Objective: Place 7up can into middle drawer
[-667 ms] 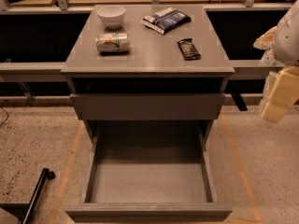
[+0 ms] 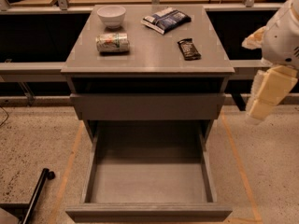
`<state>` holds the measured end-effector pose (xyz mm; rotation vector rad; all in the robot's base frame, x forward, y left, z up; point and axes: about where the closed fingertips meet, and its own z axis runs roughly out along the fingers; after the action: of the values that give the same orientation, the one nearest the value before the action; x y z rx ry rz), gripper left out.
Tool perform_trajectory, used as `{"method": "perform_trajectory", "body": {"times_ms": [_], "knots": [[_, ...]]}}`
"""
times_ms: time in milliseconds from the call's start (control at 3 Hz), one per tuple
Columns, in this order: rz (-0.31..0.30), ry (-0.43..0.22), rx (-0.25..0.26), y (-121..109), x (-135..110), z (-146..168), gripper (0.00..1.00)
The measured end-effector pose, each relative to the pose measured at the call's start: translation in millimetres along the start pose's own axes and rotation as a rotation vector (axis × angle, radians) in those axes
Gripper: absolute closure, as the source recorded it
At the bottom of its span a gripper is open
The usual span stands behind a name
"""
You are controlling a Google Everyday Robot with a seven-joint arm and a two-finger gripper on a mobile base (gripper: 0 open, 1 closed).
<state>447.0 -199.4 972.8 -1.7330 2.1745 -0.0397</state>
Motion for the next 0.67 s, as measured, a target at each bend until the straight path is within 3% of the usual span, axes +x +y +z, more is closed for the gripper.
{"method": "perform_trajectory", "body": {"times_ms": [333,667], "knots": [[-0.038,-0.092,-0.046,-5.6,-30.4,25.7,0.00],[-0.038,-0.093,-0.046,-5.6,-30.4,25.7,0.00]]}}
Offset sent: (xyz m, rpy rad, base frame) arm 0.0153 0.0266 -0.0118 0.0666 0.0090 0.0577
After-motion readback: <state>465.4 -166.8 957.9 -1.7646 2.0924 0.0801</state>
